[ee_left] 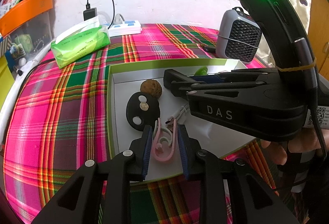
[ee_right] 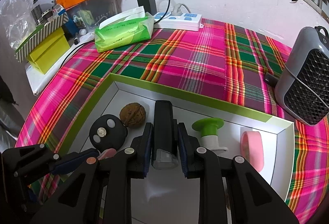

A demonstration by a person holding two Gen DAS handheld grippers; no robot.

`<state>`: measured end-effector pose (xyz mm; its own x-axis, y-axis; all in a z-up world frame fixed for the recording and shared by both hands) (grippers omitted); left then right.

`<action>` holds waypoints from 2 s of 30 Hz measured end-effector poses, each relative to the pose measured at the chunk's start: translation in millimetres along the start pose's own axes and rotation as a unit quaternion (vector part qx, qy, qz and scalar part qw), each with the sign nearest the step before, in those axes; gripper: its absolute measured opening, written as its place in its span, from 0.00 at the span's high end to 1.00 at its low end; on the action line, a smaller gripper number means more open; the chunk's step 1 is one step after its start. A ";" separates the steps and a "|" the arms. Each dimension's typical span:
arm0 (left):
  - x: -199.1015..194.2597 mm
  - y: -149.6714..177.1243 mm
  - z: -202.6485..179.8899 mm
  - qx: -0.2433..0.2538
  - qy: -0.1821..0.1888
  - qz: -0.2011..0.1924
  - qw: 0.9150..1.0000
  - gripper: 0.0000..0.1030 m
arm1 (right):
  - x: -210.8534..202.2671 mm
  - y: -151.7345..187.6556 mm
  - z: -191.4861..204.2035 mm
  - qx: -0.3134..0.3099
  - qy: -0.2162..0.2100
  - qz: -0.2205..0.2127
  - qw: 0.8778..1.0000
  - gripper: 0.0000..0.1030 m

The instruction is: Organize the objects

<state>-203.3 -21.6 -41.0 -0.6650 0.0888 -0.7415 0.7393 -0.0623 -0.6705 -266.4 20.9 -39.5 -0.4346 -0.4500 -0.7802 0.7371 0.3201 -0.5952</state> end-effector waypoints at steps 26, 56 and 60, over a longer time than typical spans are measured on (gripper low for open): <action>-6.3 1.6 -2.4 -0.002 0.005 -0.003 1.000 0.69 | -29.5 0.9 -0.1 0.030 -0.005 -0.044 0.999 0.67; -60.6 19.3 -8.7 -0.009 0.027 -0.047 0.998 0.67 | -110.0 68.7 -2.3 0.080 0.029 -0.103 0.991 0.68; -64.4 23.8 -7.3 -0.012 0.028 -0.047 0.998 0.67 | -109.4 79.7 2.4 0.079 0.029 -0.098 0.992 0.68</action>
<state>-142.1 -21.5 -9.1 -0.7248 0.1487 -0.6727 0.6771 -0.0267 -0.7355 -158.9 93.6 -1.1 -0.6026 -0.4405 -0.6655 0.7060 0.0947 -0.7019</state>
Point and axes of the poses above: each gripper's, at about its wrist camera, not at the fingertips, and x roughly the way its jaws point, z to its left, y to its underside, the point moved 8 cm from there along x, roughly the way its jaws point, and after that the axes turned 7 degrees about -y, right-handed, at the moved point
